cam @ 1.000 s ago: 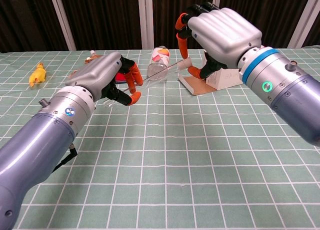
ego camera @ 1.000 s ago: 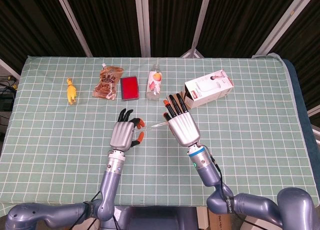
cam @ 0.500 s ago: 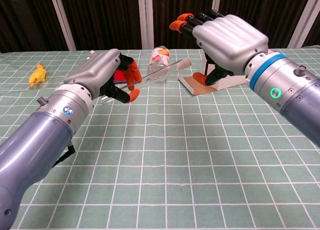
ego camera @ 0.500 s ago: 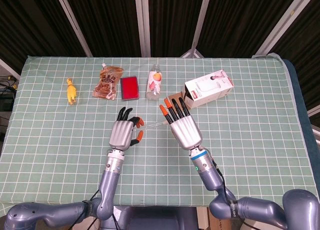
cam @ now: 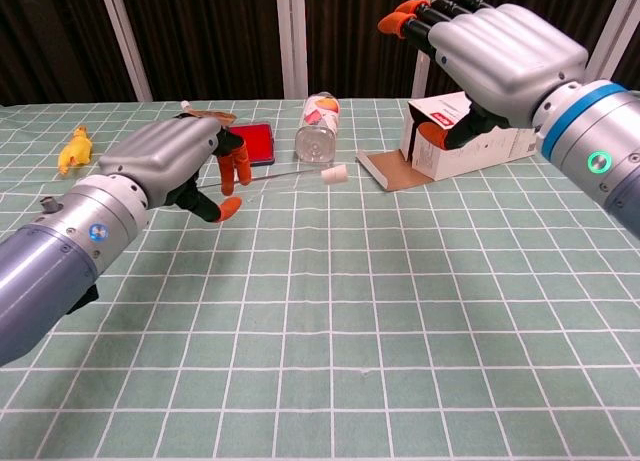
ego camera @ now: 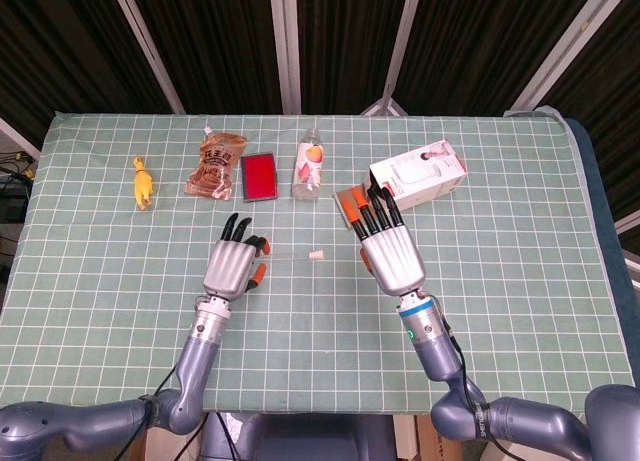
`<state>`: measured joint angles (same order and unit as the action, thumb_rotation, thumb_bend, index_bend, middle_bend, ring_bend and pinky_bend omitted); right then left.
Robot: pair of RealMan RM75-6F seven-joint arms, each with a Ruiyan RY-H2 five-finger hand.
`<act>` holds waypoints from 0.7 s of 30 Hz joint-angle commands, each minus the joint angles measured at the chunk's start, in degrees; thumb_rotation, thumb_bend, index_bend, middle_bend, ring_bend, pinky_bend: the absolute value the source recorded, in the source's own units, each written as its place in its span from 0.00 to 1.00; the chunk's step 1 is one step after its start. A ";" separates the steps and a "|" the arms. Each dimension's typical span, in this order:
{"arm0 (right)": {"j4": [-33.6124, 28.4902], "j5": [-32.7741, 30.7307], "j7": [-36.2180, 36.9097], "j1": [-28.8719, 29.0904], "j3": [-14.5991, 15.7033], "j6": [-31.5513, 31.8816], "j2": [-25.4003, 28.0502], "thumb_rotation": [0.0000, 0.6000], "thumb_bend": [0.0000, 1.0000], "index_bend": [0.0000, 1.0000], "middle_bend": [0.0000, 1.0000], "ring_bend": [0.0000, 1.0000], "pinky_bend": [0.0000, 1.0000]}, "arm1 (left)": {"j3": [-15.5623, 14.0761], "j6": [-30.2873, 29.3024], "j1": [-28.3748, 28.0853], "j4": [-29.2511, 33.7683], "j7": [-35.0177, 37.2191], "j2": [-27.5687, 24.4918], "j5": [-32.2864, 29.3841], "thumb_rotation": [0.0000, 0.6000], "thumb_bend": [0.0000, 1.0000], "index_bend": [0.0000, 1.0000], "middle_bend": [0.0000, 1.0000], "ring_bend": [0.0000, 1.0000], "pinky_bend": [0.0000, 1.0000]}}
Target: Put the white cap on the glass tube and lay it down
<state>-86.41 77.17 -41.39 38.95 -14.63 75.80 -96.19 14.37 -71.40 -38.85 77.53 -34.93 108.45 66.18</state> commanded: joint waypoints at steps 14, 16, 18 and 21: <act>-2.02 -0.76 0.55 -1.15 0.24 0.35 1.23 1.00 0.40 0.00 0.00 0.00 0.00 | -5.20 4.53 1.74 3.04 -10.33 -7.02 -5.97 1.00 0.78 0.49 0.48 0.12 0.01; -2.17 -0.96 0.68 -1.38 0.38 0.33 1.41 1.00 0.40 0.00 0.00 0.00 0.00 | -5.47 4.71 1.90 3.15 -10.92 -7.67 -6.55 1.00 0.75 0.48 0.47 0.12 0.01; -2.22 -1.04 0.66 -1.60 0.61 0.35 1.56 1.00 0.40 0.00 0.00 0.00 0.00 | -5.65 4.68 2.05 3.31 -11.05 -8.22 -6.71 1.00 0.69 0.46 0.44 0.12 0.01; -2.48 -1.16 0.79 -1.88 0.83 0.41 1.65 1.00 0.40 0.00 0.00 0.00 0.00 | -5.67 4.30 2.32 3.85 -11.22 -8.92 -7.03 1.00 0.57 0.42 0.40 0.12 0.01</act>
<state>-88.86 76.03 -40.63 37.11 -13.84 76.19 -94.56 8.71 -66.98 -36.62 81.26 -46.07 99.66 59.25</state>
